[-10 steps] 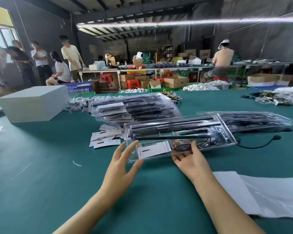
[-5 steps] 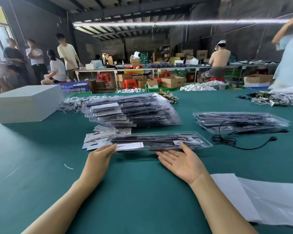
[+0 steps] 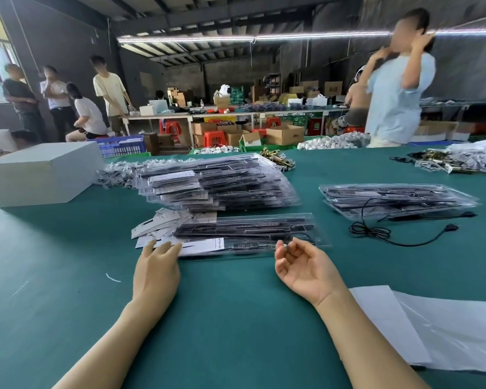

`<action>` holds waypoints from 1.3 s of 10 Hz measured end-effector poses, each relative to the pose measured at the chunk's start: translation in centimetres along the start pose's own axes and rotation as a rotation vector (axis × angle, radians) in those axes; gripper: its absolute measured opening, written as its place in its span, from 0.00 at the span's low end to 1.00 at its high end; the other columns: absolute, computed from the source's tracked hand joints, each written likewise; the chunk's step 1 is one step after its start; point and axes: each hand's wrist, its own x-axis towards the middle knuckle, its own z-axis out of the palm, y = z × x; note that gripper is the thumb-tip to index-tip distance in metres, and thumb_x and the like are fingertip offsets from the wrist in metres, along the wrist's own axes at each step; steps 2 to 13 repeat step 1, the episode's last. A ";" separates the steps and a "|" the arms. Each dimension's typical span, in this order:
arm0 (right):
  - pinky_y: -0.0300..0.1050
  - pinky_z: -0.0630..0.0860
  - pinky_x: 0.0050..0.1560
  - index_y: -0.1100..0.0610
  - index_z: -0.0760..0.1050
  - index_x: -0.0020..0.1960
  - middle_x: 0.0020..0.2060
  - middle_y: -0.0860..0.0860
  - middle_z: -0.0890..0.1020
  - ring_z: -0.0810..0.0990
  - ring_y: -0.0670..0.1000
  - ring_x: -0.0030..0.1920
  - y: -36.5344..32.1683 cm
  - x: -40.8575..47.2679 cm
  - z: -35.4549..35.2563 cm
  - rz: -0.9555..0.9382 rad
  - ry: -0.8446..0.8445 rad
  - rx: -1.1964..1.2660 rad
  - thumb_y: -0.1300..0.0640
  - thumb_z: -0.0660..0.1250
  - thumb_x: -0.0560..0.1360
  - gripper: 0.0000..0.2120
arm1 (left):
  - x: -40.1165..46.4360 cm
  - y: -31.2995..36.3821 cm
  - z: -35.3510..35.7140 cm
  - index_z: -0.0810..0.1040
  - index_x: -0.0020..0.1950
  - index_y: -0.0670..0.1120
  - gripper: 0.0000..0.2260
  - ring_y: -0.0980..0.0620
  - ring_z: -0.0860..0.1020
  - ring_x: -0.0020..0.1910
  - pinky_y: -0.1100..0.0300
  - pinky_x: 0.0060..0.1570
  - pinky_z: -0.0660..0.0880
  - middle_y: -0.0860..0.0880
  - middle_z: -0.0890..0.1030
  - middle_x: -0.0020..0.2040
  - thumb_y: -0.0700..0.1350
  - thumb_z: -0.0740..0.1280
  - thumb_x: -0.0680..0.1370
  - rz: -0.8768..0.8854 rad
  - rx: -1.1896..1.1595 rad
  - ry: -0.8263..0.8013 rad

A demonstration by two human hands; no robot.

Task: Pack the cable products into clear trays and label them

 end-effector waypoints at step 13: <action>0.39 0.73 0.27 0.60 0.72 0.28 0.31 0.52 0.76 0.77 0.49 0.29 -0.1 -0.8 0.5 0.088 -0.242 0.099 0.60 0.72 0.69 0.14 | -1.5 3.0 -0.2 0.83 0.48 0.37 0.13 0.34 0.79 0.50 0.46 0.53 0.77 0.41 0.84 0.46 0.30 0.65 0.66 0.268 -0.080 0.076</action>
